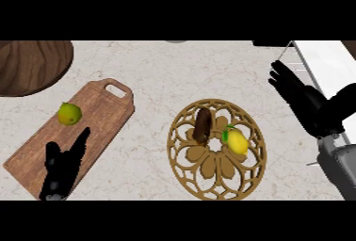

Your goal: Pick the lemon from the placemat and place it in the tiered shelf

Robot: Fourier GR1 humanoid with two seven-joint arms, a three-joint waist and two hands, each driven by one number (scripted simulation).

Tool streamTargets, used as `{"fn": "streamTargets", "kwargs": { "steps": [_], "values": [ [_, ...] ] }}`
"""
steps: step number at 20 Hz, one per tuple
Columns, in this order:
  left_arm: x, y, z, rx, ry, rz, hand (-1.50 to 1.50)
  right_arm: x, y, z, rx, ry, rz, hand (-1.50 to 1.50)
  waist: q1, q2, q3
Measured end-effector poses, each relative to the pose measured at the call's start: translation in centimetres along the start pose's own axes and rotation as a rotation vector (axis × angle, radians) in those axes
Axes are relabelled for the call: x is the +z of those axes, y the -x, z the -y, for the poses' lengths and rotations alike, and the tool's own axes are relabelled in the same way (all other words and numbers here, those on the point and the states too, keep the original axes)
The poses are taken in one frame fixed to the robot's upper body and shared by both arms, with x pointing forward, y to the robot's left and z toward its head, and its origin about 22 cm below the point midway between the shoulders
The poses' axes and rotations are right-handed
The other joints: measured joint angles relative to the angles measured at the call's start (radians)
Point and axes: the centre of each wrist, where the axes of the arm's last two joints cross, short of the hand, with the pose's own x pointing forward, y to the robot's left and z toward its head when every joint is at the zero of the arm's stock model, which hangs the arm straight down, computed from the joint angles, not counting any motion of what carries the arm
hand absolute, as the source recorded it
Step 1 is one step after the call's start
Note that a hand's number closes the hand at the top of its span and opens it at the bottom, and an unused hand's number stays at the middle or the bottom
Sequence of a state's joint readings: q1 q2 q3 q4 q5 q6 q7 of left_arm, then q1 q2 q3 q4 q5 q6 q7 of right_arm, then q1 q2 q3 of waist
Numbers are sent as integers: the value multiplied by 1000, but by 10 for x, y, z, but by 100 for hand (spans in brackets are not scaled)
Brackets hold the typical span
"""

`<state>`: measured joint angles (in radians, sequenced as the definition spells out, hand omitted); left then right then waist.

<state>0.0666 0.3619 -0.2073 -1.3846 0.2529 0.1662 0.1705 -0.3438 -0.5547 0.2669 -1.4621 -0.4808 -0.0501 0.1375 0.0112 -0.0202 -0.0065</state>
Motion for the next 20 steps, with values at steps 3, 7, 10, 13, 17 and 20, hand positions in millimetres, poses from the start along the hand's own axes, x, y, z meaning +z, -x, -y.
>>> {"fn": "streamTargets", "kwargs": {
  "steps": [3,7,10,13,17,20],
  "values": [
    [42,19,-50,-147,-63,-130,0,0,-14,16,60,10,92,150,16,-4,41],
    [85,41,-96,-255,-174,-313,0,5,-36,50,248,55,201,150,12,-6,56],
    [108,52,-120,-205,-280,-410,0,9,-34,67,373,111,131,-150,6,0,43],
    [114,55,-123,-168,-297,-423,0,9,-24,70,382,100,114,-150,-6,9,35],
    [118,57,-122,-151,-288,-430,0,7,-22,70,406,11,138,-150,-20,15,31],
    [123,61,-121,-163,-273,-453,0,7,-21,67,424,-89,139,-150,-30,14,33]
  ]
}}
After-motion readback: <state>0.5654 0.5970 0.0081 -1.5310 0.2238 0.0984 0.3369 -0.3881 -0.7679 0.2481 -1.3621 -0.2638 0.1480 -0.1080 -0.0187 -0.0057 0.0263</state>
